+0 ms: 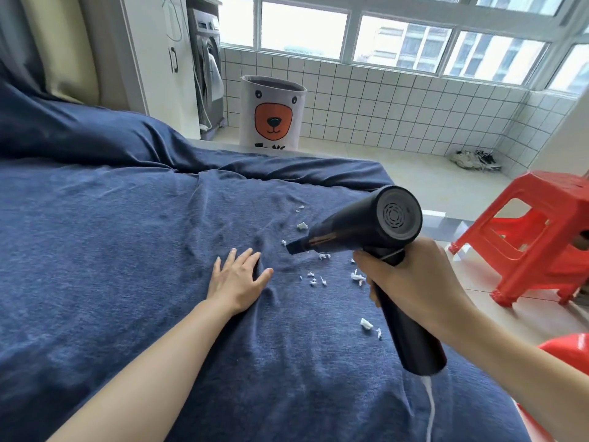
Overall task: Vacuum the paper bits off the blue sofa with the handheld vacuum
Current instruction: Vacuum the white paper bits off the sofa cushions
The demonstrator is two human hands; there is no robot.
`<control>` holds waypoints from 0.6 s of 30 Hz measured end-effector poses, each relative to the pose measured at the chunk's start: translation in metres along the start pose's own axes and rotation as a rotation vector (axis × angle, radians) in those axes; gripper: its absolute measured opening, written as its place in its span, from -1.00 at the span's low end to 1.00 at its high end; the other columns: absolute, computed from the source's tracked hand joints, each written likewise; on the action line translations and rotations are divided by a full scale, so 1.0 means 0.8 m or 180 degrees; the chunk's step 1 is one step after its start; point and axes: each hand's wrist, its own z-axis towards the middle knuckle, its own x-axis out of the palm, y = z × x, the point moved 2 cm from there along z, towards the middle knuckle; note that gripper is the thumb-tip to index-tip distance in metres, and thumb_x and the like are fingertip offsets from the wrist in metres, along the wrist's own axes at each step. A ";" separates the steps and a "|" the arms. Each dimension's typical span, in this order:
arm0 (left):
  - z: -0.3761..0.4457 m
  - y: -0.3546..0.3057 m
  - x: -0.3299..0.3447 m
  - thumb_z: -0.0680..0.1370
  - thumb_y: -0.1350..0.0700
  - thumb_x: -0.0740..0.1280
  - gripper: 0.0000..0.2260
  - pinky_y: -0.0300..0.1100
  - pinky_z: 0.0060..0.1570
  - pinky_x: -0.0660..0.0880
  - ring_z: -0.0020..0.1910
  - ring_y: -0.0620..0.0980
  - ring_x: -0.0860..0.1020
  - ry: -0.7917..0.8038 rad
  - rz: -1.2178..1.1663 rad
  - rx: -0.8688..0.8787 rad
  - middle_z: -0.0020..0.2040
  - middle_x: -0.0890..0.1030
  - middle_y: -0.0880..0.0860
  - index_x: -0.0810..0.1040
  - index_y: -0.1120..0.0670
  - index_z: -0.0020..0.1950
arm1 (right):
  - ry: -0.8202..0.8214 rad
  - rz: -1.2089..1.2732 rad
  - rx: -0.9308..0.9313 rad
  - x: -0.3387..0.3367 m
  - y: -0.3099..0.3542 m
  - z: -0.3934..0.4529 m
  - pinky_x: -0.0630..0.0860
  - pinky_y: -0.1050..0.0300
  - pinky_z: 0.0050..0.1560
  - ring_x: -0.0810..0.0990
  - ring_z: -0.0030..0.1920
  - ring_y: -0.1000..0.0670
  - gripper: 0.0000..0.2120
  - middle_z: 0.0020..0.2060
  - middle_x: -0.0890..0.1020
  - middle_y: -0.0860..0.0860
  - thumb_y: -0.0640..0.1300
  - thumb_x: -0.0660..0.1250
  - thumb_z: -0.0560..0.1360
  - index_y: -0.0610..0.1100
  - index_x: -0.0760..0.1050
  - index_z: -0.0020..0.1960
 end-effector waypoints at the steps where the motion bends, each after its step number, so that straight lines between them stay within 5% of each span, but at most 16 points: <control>1: 0.005 0.000 0.001 0.58 -0.28 0.01 -0.42 0.09 0.51 -0.15 0.56 0.00 -0.05 -0.0001 0.0013 0.0009 0.57 0.12 -0.07 0.16 -0.04 0.54 | 0.0006 0.0008 -0.0009 0.005 -0.001 0.007 0.56 0.13 -0.33 0.61 -0.52 0.02 -0.67 -0.55 0.63 -0.06 -0.08 0.45 0.45 -0.18 0.53 -0.44; 7: 0.020 0.005 0.002 0.57 -0.29 0.05 -0.40 0.07 0.51 -0.15 0.56 -0.02 -0.06 -0.0020 0.0099 0.0105 0.57 0.10 -0.09 0.11 -0.08 0.55 | -0.0021 0.0083 0.0047 0.027 -0.009 0.032 0.55 0.17 -0.38 0.63 -0.51 0.02 -0.68 -0.54 0.62 -0.07 -0.07 0.46 0.44 -0.15 0.50 -0.42; 12: 0.037 0.008 0.004 0.55 -0.31 0.04 -0.39 0.07 0.51 -0.16 0.56 -0.02 -0.06 -0.0029 0.0129 0.0119 0.57 0.09 -0.10 0.11 -0.10 0.55 | -0.0223 -0.0027 -0.0066 0.027 -0.013 0.053 0.41 0.43 -0.43 0.57 -0.51 0.15 -0.71 -0.51 0.64 0.00 -0.07 0.45 0.44 -0.15 0.53 -0.40; 18: 0.054 0.003 0.005 0.56 -0.32 0.03 -0.38 0.09 0.51 -0.18 0.56 -0.01 -0.07 -0.0015 0.0154 0.0123 0.57 0.06 -0.11 0.09 -0.09 0.56 | -0.0333 -0.0193 -0.0066 0.028 -0.031 0.077 0.45 0.38 -0.37 0.60 -0.46 0.09 -0.68 -0.52 0.64 -0.04 -0.05 0.44 0.45 -0.16 0.52 -0.42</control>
